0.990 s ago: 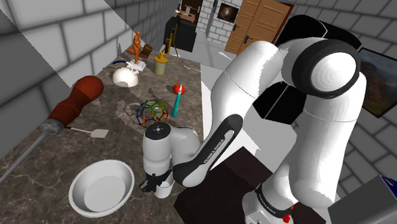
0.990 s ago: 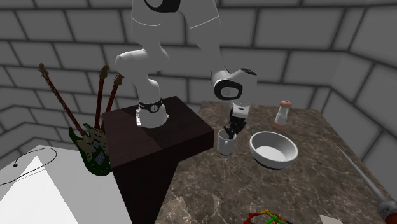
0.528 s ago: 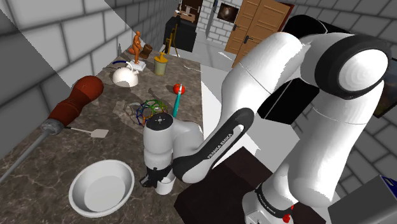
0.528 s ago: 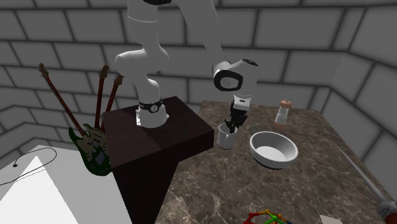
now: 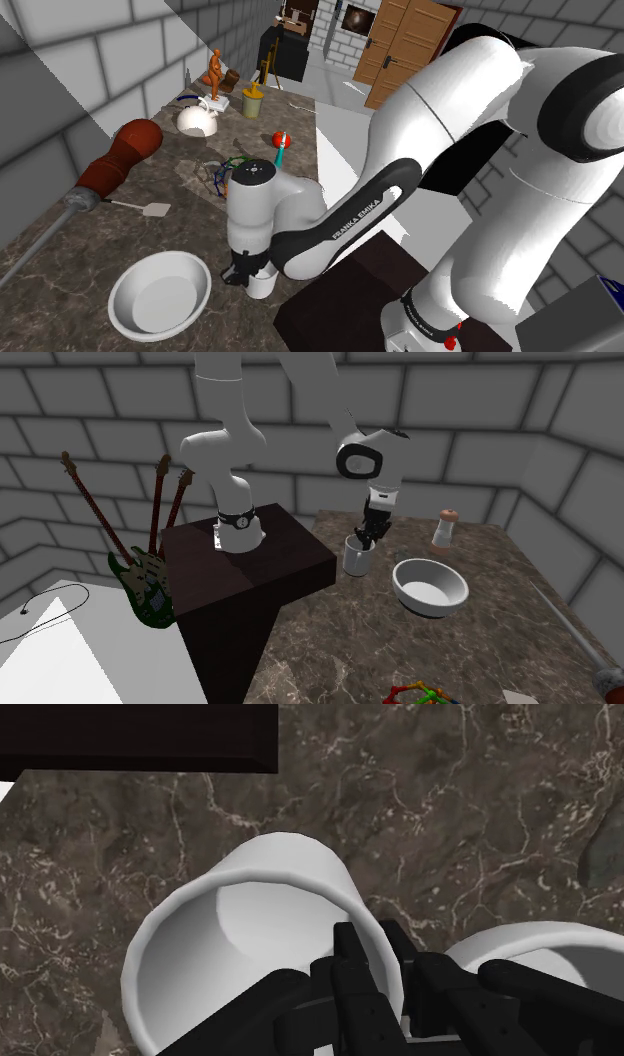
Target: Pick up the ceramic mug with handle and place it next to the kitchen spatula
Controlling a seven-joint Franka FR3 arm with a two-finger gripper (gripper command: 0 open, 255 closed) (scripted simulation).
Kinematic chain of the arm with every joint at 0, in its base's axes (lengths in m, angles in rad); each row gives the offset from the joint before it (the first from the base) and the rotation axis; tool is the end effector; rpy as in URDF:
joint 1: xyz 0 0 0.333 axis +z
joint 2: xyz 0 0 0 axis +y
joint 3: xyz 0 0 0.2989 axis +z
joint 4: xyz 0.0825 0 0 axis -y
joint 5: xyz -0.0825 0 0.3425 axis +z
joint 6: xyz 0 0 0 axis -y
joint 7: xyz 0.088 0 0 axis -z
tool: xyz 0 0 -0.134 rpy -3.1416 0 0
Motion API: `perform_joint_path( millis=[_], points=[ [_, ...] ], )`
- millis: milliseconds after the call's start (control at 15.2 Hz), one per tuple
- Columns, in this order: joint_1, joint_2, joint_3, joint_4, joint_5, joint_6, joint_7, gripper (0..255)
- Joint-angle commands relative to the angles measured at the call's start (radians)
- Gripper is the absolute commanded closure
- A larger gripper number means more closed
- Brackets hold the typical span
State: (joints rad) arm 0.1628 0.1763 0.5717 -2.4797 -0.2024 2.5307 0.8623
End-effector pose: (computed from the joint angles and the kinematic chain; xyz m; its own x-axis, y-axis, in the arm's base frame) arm 0.3223 0.3004 0.2170 0.9978 0.0389 -0.0543 0.0427 -0.9965 0.0715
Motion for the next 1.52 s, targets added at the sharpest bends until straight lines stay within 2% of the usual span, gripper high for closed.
perform_joint_path(
  millis=[0, 660, 1056, 1452],
  points=[
    [-0.009, -0.036, 0.015, -0.003, 0.039, -0.026, -0.027, 255],
    [-0.022, -0.180, 0.043, 0.014, 0.179, -0.156, -0.130, 255],
    [-0.039, 0.029, -0.010, 0.256, 0.023, -0.228, -0.096, 255],
    [-0.012, 0.228, -0.067, 0.535, -0.071, -0.332, -0.102, 255]
  ],
)
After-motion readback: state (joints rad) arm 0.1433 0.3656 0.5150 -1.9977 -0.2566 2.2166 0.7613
